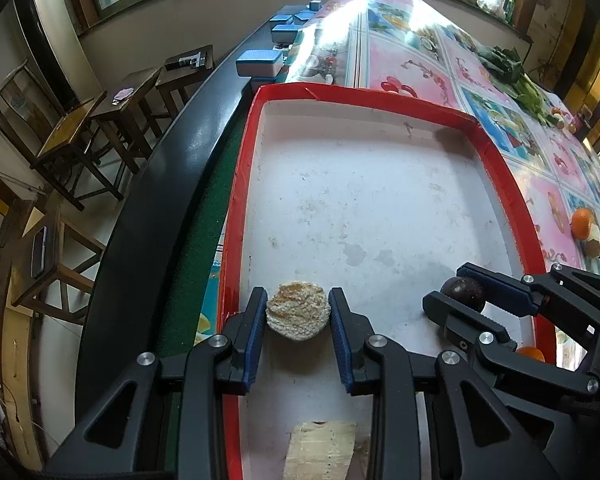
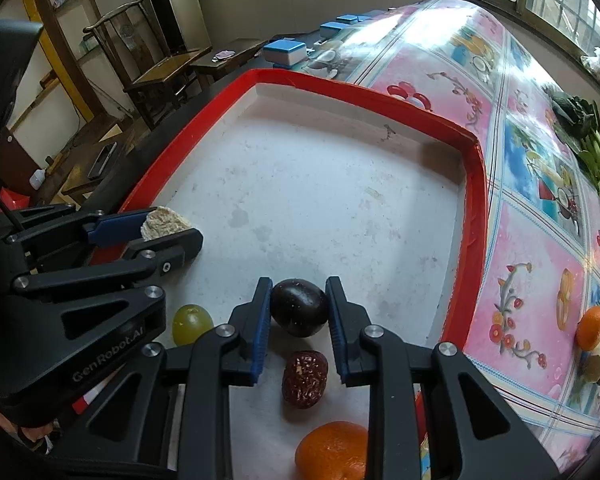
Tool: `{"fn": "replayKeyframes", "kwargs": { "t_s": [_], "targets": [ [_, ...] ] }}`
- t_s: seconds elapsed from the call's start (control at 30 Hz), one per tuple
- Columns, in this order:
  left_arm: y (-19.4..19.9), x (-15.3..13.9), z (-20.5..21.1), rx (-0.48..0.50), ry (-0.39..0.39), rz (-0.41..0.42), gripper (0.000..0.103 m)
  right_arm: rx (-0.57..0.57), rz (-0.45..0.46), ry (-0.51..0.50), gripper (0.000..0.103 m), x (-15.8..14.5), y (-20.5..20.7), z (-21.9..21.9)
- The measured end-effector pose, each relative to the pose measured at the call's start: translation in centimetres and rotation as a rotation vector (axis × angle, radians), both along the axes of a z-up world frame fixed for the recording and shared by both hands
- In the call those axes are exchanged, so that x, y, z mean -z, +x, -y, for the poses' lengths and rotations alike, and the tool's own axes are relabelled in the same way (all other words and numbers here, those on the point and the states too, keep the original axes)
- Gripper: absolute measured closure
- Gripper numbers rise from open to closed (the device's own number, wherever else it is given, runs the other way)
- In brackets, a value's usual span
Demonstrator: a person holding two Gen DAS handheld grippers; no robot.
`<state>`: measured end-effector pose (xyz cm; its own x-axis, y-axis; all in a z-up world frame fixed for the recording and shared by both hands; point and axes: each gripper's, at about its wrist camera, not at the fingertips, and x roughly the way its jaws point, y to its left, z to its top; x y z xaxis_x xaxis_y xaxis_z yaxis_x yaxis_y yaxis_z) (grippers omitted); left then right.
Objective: Organize fruits
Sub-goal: 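Open the right tool over the tray while the left tool releases the slice, then move both open tools back over the fruits on the tablecloth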
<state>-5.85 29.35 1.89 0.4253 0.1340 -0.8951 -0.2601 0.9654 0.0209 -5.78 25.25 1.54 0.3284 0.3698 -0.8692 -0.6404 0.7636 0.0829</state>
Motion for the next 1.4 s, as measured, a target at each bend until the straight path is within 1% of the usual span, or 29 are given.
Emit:
{"fn": "replayKeyframes", "kwargs": {
  "t_s": [0.17,0.27,0.3,0.37,0.4,0.43,0.47,0.53,0.6,0.67,0.77,0.87,0.93,0.97,1.0,1.07,1.1,1.13,1.17,1.2,1.27,1.3,1.37,1.4],
  "targets": [
    [-0.1,0.0,-0.1,0.008,-0.003,0.002,0.072,0.016,-0.014,0.018,0.072,0.0,0.3,0.3],
    [-0.2,-0.4,-0.2,0.013,-0.022,0.001,0.069,0.039,-0.027,0.063,0.061,-0.5,0.5,1.1],
    [-0.4,-0.7,-0.4,0.011,-0.038,0.013,0.066,0.048,-0.026,0.087,0.057,-0.9,0.5,1.5],
    [-0.8,-1.6,-0.6,0.000,-0.060,0.043,0.053,0.070,-0.017,0.136,0.054,-2.1,0.3,2.5],
    [-1.1,-2.2,-0.6,-0.007,-0.059,0.059,0.051,0.077,-0.012,0.159,0.054,-2.7,0.3,3.0],
    [-1.3,-2.7,-0.7,-0.008,-0.071,0.075,0.050,0.086,-0.003,0.182,0.054,-3.5,0.2,3.7],
    [-1.6,-3.4,-0.9,-0.015,-0.082,0.094,0.050,0.102,0.014,0.211,0.053,-4.5,0.0,4.7],
    [-2.5,-4.7,-1.1,-0.033,-0.100,0.141,0.045,0.137,0.040,0.253,0.050,-5.9,-0.3,6.8],
    [-3.4,-5.8,-1.2,-0.047,-0.106,0.184,0.043,0.210,0.061,0.307,0.043,-7.0,-0.5,10.2],
    [-3.7,-6.4,-1.0,-0.054,-0.104,0.197,0.043,0.286,0.069,0.343,0.039,-7.3,-0.7,13.7],
    [-3.7,-6.6,0.5,-0.040,-0.117,0.200,0.043,0.432,0.096,0.335,0.039,-7.0,-1.5,19.7],
    [-2.8,-6.7,3.4,0.025,-0.131,0.191,0.043,0.592,0.142,0.324,0.039,-5.8,-3.0,26.3],
    [-1.9,-6.7,5.6,0.077,-0.126,0.182,0.043,0.697,0.185,0.260,0.039,-5.2,-4.4,30.4],
    [-1.2,-6.8,7.4,0.118,-0.121,0.179,0.043,0.732,0.192,0.225,0.039,-5.1,-4.8,31.8],
    [-1.0,-6.8,8.4,0.142,-0.119,0.179,0.043,0.774,0.193,0.180,0.039,-4.9,-5.2,33.6],
    [-0.1,-6.7,11.3,0.204,-0.121,0.170,0.043,0.818,0.182,0.136,0.039,-5.1,-5.7,36.2],
    [0.6,-6.5,13.2,0.240,-0.127,0.161,0.043,0.834,0.182,0.119,0.037,-5.2,-6.1,37.6],
    [0.8,-6.3,14.1,0.258,-0.133,0.155,0.043,0.846,0.190,0.096,0.033,-5.4,-6.3,38.5],
    [1.4,-6.0,15.7,0.286,-0.141,0.143,0.043,0.857,0.200,0.065,0.023,-5.5,-6.5,39.3],
    [1.5,-5.9,16.5,0.303,-0.143,0.137,0.043,0.860,0.213,0.043,0.021,-5.8,-6.7,40.0],
    [1.7,-5.7,18.3,0.329,-0.143,0.129,0.043,0.854,0.217,0.038,0.021,-5.9,-6.7,41.5],
    [1.9,-5.5,19.4,0.345,-0.145,0.122,0.043,0.861,0.208,0.033,0.019,-6.0,-6.5,42.1],
    [1.9,-5.3,20.6,0.356,-0.151,0.114,0.043,0.862,0.160,0.053,0.019,-5.8,-5.7,43.6],
    [2.0,-5.2,21.2,0.360,-0.158,0.112,0.043,0.866,0.129,0.081,0.019,-5.9,-5.5,44.1]
  ]
}}
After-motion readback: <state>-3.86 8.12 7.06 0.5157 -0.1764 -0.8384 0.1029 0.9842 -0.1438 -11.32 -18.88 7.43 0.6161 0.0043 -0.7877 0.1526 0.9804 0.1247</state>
